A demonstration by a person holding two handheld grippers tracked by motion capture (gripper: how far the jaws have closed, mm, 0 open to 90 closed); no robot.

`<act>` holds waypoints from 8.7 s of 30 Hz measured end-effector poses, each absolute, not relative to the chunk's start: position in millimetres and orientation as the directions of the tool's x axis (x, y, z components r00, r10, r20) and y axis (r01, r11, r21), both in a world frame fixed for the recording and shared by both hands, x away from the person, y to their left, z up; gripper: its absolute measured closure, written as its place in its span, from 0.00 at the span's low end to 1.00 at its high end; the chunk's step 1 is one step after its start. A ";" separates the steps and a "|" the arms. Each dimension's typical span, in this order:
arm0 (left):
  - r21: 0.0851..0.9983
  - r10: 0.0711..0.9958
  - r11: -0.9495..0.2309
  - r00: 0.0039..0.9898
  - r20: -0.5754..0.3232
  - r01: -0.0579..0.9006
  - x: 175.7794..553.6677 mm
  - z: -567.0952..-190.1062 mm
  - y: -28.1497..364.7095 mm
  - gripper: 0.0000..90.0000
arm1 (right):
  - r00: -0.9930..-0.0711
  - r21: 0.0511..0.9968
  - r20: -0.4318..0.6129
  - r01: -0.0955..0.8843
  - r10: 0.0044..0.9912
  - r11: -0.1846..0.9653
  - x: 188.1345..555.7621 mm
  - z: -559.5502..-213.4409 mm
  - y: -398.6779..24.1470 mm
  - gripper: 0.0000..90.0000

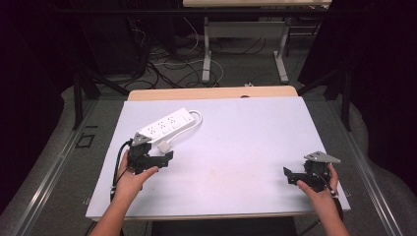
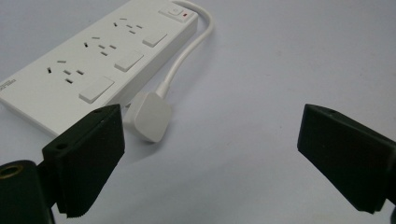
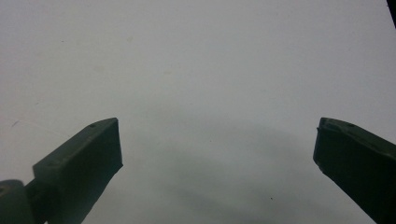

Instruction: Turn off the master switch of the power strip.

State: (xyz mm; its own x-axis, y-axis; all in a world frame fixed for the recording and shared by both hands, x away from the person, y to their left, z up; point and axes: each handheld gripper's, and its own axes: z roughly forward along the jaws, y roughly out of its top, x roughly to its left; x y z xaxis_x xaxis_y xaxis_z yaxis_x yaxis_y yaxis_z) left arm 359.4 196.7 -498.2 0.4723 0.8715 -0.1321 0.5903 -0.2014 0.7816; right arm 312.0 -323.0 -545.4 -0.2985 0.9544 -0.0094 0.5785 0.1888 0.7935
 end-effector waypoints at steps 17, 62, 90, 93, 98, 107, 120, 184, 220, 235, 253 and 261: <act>0.776 0.874 -0.218 0.473 -0.115 0.592 379.0 -478.2 194.5 0.12 | -0.300 0.793 -0.004 0.580 0.954 0.186 312.1 -546.0 -322.4 0.01; 0.737 0.894 -0.255 0.442 -0.066 0.626 432.9 -467.7 175.2 0.21 | -0.310 0.792 -0.008 0.578 0.951 0.195 312.3 -546.9 -321.3 0.01; 0.717 0.900 -0.233 0.426 -0.098 0.657 470.2 -462.2 152.3 0.25 | -0.310 0.792 -0.011 0.578 0.951 0.198 313.0 -548.2 -320.2 0.01; 0.722 0.900 -0.230 0.425 -0.097 0.653 474.7 -461.7 151.8 0.27 | -0.308 0.790 -0.010 0.581 0.951 0.196 312.8 -548.3 -319.0 0.01; 0.714 0.901 -0.231 0.421 -0.099 0.661 481.5 -462.2 149.9 0.30 | -0.311 0.790 -0.010 0.581 0.950 0.198 313.1 -548.4 -319.9 0.01; 0.709 0.903 -0.222 0.415 -0.108 0.669 492.9 -461.6 145.3 0.42 | -0.308 0.789 -0.013 0.581 0.951 0.199 313.2 -548.7 -320.6 0.01; 0.705 0.905 -0.235 0.415 -0.092 0.669 504.5 -459.2 132.3 0.54 | -0.309 0.790 -0.014 0.580 0.951 0.199 313.0 -548.5 -320.5 0.01; 0.636 0.934 -0.219 0.348 -0.082 0.740 550.0 -513.6 107.6 1.00 | -0.317 0.792 -0.005 0.578 0.948 0.198 313.1 -549.1 -319.7 0.01; 0.581 0.923 -0.290 0.383 -0.040 0.760 561.2 -521.3 109.8 1.00 | -0.319 0.787 -0.008 0.583 0.948 0.203 311.9 -549.2 -317.8 0.01; 0.596 0.933 -0.246 0.353 -0.068 0.764 559.6 -519.2 107.7 0.97 | -0.319 0.787 -0.014 0.581 0.948 0.207 312.0 -548.5 -319.9 0.01; 0.592 0.938 -0.227 0.336 -0.080 0.774 557.4 -513.9 111.7 0.84 | -0.324 0.789 -0.013 0.577 0.946 0.209 312.5 -549.3 -317.8 0.01; 0.602 0.935 -0.229 0.345 -0.082 0.765 555.6 -508.7 113.5 0.75 | -0.326 0.790 -0.011 0.577 0.945 0.207 312.3 -549.3 -317.1 0.01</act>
State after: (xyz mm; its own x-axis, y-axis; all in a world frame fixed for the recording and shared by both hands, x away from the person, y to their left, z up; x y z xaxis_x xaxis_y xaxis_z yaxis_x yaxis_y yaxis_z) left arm 555.6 113.5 -508.7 0.3452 0.9349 -0.0822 0.7646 -0.2293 0.6024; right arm 312.3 -317.1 -549.3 -0.3256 0.9455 -0.0106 0.5766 0.2075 0.7902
